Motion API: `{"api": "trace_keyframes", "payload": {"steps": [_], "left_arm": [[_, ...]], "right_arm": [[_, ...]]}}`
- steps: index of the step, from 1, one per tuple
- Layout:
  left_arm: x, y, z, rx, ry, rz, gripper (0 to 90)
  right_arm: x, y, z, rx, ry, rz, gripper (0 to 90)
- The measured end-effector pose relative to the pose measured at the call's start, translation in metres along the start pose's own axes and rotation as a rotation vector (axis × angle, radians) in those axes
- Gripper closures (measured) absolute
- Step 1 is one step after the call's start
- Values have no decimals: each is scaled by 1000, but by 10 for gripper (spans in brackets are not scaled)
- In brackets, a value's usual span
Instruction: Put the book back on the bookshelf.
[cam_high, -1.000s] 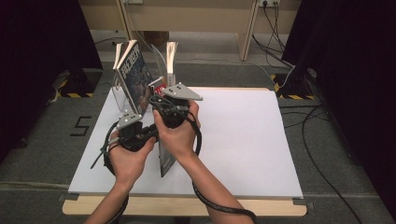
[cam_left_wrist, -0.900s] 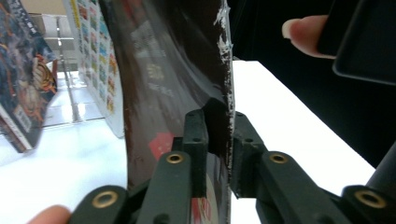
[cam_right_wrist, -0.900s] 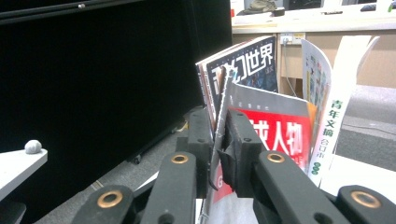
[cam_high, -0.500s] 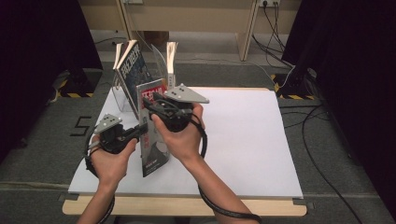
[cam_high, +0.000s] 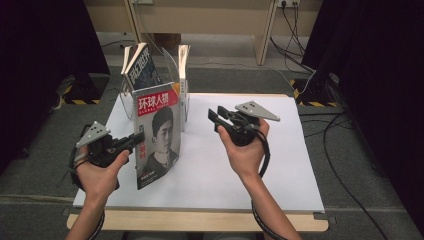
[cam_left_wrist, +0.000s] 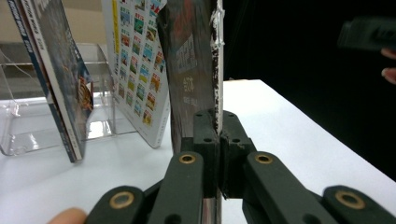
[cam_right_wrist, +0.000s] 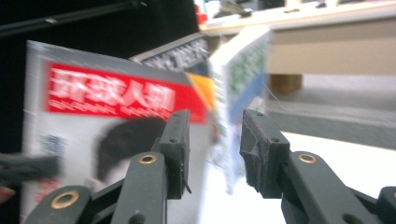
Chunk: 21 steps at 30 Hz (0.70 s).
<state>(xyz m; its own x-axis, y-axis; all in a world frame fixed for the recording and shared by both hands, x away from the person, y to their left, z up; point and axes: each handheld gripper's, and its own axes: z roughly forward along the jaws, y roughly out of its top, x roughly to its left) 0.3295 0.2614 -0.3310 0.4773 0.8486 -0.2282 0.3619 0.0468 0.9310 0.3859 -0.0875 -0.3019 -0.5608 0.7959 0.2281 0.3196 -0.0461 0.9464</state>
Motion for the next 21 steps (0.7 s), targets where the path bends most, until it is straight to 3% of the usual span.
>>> {"api": "trace_keyframes", "payload": {"steps": [3, 4, 10, 21], "left_arm": [[2, 0, -3, -3, 4, 12, 868], [5, -1, -8, -6, 10, 19, 868], [16, -8, -22, -30, 12, 13, 868], [31, -13, -42, -61, 28, 33, 869]], "right_arm": [[-11, -6, -5, 11, -33, 7, 637], [-21, -11, -9, 19, -48, 26, 638], [-44, -28, -19, 46, -106, 58, 644], [-75, -61, -33, 87, -190, 108, 650]]}}
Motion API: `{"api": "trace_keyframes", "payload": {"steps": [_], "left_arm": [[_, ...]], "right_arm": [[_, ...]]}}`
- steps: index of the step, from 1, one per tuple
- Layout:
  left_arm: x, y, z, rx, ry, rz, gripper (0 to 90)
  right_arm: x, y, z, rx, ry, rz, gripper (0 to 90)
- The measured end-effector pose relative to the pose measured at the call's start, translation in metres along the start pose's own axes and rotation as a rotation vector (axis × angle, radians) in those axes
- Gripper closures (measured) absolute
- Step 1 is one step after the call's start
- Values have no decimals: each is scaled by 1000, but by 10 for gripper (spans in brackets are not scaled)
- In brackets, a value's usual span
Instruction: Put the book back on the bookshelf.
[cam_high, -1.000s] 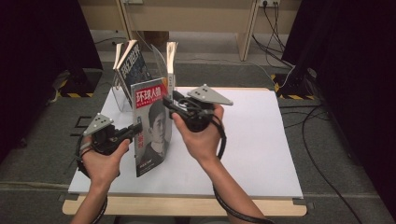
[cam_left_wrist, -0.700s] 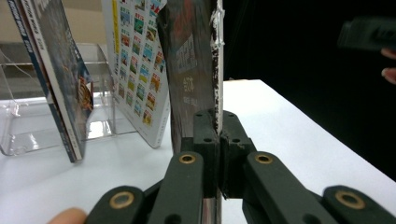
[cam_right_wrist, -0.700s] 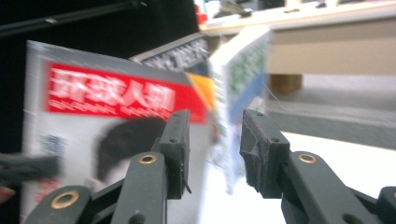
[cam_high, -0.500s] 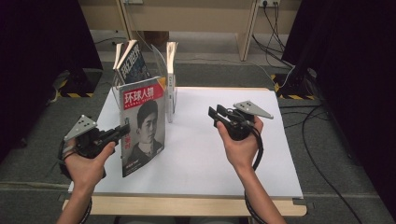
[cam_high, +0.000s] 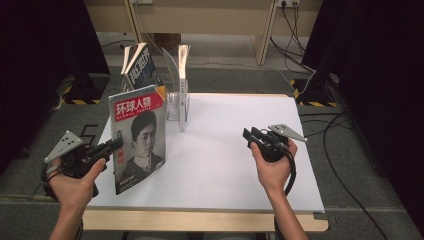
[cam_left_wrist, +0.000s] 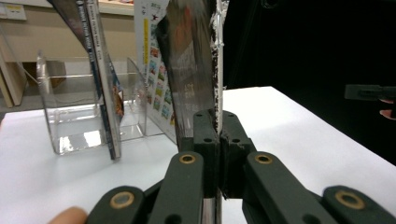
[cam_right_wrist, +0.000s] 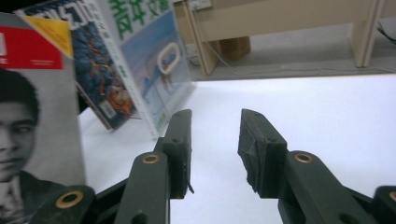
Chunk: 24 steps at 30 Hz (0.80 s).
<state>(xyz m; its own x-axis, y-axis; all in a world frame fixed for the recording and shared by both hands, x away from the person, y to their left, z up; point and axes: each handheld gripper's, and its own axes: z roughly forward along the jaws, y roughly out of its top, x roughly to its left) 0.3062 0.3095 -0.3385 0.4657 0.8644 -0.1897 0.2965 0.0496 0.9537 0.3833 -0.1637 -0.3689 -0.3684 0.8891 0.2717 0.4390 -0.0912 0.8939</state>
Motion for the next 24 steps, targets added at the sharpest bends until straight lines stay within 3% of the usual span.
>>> {"api": "trace_keyframes", "payload": {"steps": [11, 24], "left_arm": [[8, 1, -16, -32, 39, 11, 869], [18, 4, -36, -61, 83, 4, 869]], "right_arm": [[-18, -18, -1, 27, -37, 23, 655], [-29, -29, 1, 44, -73, 34, 658]]}}
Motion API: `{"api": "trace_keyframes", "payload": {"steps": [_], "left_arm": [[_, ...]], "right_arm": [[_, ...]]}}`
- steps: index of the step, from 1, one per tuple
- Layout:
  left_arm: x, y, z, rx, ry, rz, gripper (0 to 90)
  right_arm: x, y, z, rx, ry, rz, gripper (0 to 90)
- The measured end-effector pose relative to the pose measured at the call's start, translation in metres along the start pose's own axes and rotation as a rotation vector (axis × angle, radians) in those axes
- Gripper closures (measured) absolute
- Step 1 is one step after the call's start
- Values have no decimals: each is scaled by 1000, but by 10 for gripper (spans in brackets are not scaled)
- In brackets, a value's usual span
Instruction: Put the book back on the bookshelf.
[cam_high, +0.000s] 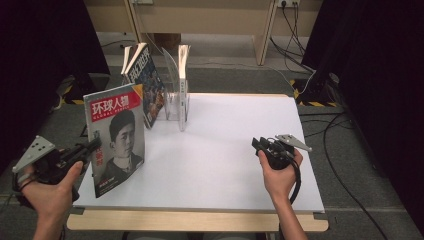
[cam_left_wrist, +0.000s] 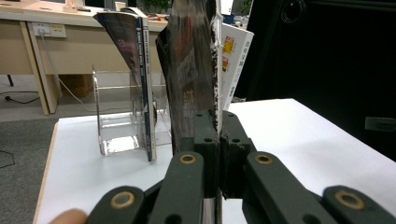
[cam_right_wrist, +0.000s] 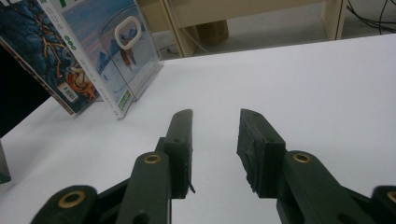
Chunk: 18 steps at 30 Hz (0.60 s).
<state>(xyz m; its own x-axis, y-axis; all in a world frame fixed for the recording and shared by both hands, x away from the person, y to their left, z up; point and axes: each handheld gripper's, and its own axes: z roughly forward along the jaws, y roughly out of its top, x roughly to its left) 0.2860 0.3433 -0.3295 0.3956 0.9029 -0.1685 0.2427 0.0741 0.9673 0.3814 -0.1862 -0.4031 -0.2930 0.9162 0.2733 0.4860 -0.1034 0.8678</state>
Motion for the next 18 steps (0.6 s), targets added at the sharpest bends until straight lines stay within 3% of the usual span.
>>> {"api": "trace_keyframes", "payload": {"steps": [18], "left_arm": [[14, 8, -13, -43, 50, -2, 869]], "right_arm": [[-9, -8, 3, 28, -27, 18, 662]]}}
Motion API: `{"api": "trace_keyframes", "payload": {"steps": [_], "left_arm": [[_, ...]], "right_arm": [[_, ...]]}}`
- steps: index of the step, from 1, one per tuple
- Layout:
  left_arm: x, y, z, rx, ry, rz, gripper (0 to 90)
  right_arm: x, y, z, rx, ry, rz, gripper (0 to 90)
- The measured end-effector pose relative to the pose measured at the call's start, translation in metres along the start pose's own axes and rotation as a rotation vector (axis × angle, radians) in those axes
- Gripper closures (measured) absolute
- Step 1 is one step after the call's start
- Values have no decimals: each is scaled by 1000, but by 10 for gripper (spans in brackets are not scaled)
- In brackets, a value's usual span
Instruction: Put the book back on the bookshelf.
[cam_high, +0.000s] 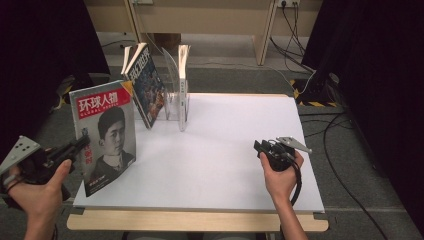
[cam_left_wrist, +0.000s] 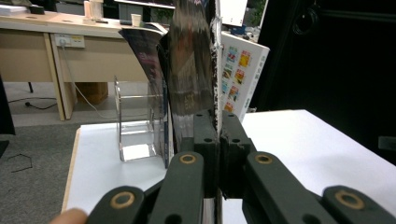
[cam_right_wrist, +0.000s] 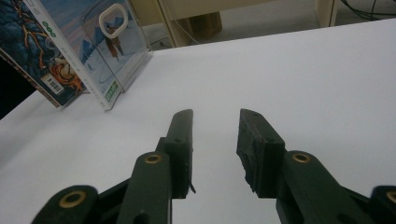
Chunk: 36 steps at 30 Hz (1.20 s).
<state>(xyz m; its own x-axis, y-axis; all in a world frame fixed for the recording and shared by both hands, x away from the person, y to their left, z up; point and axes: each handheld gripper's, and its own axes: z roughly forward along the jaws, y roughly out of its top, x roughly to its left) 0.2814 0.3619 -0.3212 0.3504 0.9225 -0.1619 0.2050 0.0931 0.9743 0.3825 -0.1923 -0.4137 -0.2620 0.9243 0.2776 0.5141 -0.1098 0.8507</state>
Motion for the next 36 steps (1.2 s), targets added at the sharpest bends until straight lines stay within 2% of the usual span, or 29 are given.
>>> {"api": "trace_keyframes", "payload": {"steps": [9, 19, 25, 36], "left_arm": [[5, 6, 0, -18, 22, 0, 869], [14, 8, 3, -22, 51, -23, 869], [19, 9, 11, -4, 78, -16, 869], [29, 15, 27, -16, 96, -26, 869]], "right_arm": [[-3, -2, 1, -4, -4, -8, 661], [-4, -3, 2, 9, -8, -3, 662], [-5, -5, 3, 11, -11, 5, 661], [-7, -5, 3, 14, -12, -4, 661]]}}
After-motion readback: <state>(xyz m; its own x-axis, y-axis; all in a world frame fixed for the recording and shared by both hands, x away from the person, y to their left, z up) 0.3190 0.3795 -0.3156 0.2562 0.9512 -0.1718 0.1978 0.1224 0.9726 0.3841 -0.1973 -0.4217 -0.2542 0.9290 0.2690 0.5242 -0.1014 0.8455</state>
